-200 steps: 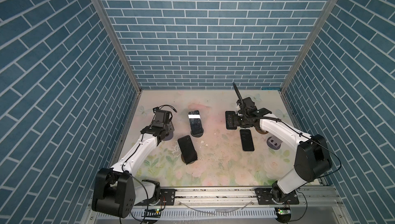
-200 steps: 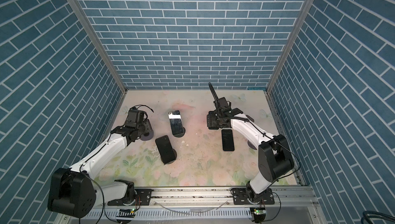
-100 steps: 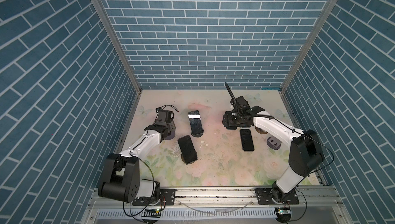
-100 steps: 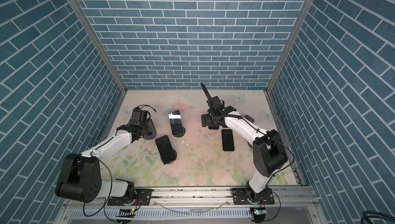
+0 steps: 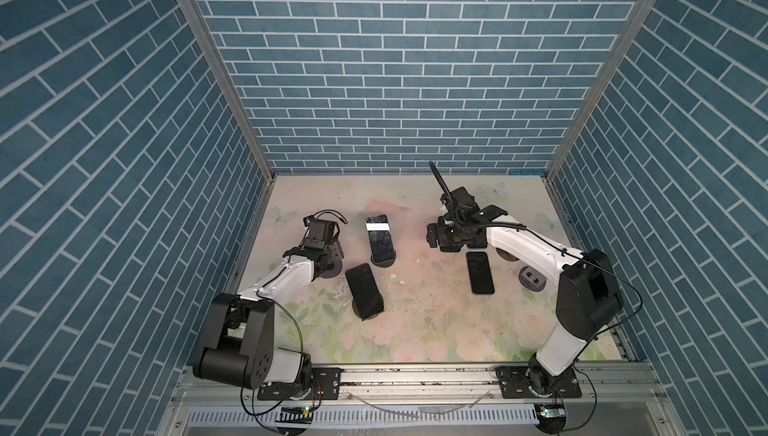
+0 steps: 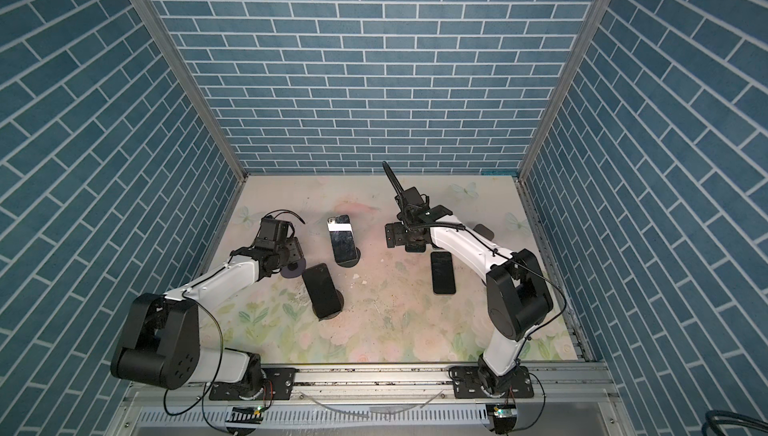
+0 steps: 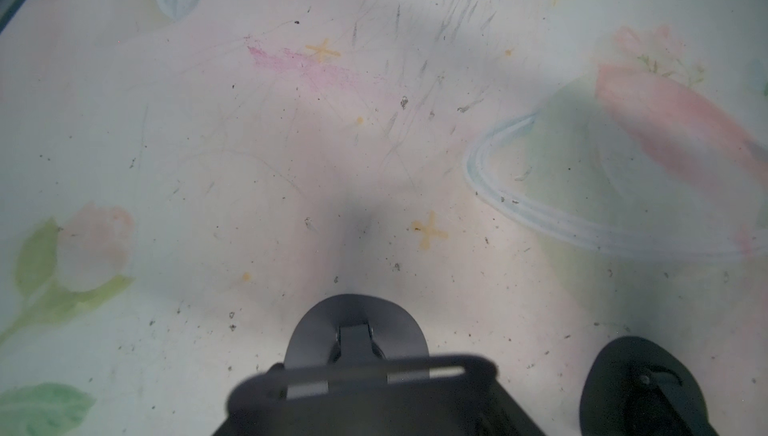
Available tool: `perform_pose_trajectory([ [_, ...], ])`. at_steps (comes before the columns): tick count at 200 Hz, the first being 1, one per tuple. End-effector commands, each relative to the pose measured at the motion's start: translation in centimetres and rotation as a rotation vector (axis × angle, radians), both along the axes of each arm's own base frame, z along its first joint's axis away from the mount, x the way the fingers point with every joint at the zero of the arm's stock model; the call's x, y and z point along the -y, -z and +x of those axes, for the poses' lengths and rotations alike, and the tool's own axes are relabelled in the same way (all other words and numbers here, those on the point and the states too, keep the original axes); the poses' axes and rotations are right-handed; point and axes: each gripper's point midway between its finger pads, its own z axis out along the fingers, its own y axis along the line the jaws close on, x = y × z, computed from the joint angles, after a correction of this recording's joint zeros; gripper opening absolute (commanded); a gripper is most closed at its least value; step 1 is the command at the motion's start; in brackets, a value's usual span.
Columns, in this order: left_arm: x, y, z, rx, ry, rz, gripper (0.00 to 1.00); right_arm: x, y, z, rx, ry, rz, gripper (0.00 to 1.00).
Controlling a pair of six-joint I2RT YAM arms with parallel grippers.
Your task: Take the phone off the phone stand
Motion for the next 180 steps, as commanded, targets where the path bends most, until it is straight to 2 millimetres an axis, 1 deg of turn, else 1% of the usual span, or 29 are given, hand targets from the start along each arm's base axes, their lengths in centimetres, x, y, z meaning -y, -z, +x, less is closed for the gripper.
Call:
perform_pose_trajectory([
  [1, -0.4, 0.5, -0.8, -0.033, -0.006, 0.008, 0.75, -0.6, -0.9, 0.4, 0.005, 0.025, 0.008, 0.95],
  [21, -0.5, 0.2, -0.9, -0.034, -0.007, 0.009, 0.85, -0.8, -1.0, 0.3, 0.008, 0.020, 0.008, 0.95],
  [32, -0.5, 0.0, -1.0, -0.031, -0.008, 0.009, 0.93, -0.8, -1.1, 0.2, 0.010, 0.017, 0.007, 0.95],
  [44, -0.6, -0.3, -1.2, -0.030, -0.011, 0.009, 0.99, -0.8, -1.1, 0.1, 0.012, 0.018, 0.005, 0.95],
  [66, -0.7, -1.0, -1.4, -0.019, -0.011, 0.008, 1.00, -1.0, -1.1, -0.1, 0.016, 0.010, 0.002, 0.95],
  [113, -0.7, -3.8, -2.5, 0.040, -0.001, -0.005, 1.00, -1.9, -1.2, -0.7, 0.025, -0.014, -0.005, 0.95],
  [145, -0.9, -5.4, -3.8, 0.074, 0.012, -0.008, 1.00, -3.3, -1.5, -1.5, 0.035, -0.043, 0.000, 0.95],
  [180, -1.1, -6.9, -5.7, 0.107, 0.017, -0.015, 1.00, -5.4, -2.0, -3.2, 0.053, -0.094, 0.012, 0.95],
])
